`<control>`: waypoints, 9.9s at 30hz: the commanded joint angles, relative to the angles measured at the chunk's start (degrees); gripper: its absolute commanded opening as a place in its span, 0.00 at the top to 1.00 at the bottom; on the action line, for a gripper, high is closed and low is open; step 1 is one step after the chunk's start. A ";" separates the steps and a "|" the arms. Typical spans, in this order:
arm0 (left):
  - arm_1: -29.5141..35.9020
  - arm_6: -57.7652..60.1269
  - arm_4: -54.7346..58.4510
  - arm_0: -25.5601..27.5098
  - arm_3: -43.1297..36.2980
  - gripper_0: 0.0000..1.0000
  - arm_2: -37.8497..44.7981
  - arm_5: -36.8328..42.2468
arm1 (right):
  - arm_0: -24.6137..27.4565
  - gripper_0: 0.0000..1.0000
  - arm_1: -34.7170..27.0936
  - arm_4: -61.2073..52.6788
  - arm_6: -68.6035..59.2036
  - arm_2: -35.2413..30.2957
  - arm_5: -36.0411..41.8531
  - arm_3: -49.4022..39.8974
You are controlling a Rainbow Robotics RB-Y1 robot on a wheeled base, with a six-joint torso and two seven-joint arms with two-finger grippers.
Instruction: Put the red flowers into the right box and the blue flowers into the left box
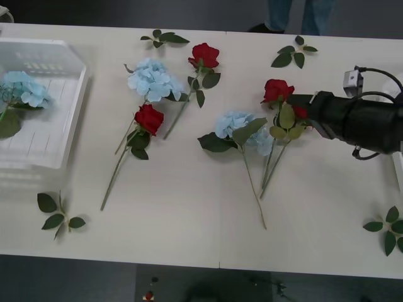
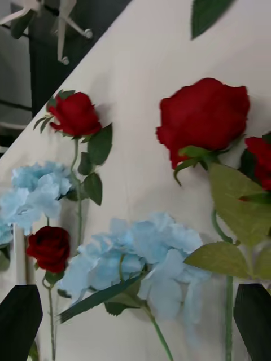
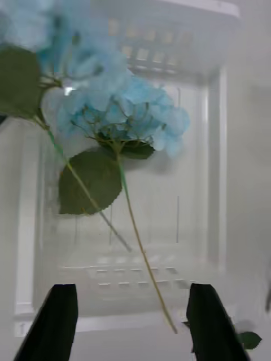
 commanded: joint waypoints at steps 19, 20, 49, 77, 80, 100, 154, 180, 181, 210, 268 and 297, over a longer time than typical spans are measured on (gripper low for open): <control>-22.39 -7.41 -0.58 -17.24 -10.58 0.00 -18.85 1.03 | -21.44 0.00 9.67 -0.10 -23.70 25.67 2.70 22.13; -23.45 -7.41 -2.16 -17.60 -10.58 0.00 -20.08 -0.73 | -21.79 0.00 9.50 0.07 -23.44 26.37 3.75 22.13; -37.69 13.95 -44.35 -19.00 -10.49 0.00 -27.37 -30.09 | -23.28 0.00 14.16 4.03 -23.08 30.50 9.11 28.55; -47.44 16.94 -59.90 -16.54 -4.86 0.00 -27.63 -32.55 | -19.33 0.00 15.30 46.30 -15.88 7.74 42.34 37.08; -47.88 17.20 -62.45 -15.49 -4.86 0.00 -29.66 -34.22 | -19.33 0.00 16.88 48.15 -21.24 7.65 42.51 38.39; -50.17 20.72 -65.97 -13.90 -3.11 0.41 -34.67 -34.83 | -19.33 0.00 25.93 45.60 -35.12 6.95 41.11 51.31; -20.90 23.79 -22.81 -4.68 -36.50 1.00 0.93 5.86 | -19.42 1.00 1.50 51.14 -7.35 -3.60 42.51 42.35; -17.03 14.74 -24.40 5.17 -36.42 0.14 17.63 8.06 | -16.60 1.00 -0.26 54.83 -6.03 0.09 31.70 59.40; -17.03 14.65 -24.22 5.17 -36.42 0.08 17.54 8.06 | -16.17 1.00 -0.17 54.74 -6.12 0.09 31.09 59.49; -33.03 16.06 -29.05 -10.56 -36.50 0.00 -12.52 11.93 | -10.36 0.00 -0.35 34.79 -7.26 -10.46 48.23 55.71; -43.05 21.16 -59.02 -8.63 -23.23 1.00 -39.68 -17.78 | -19.94 0.55 41.84 95.96 -63.07 -11.60 47.61 51.31; -37.25 14.21 -10.86 7.36 -48.72 1.00 -18.05 -26.83 | -19.94 1.00 16.70 90.86 -42.95 -15.90 52.09 39.89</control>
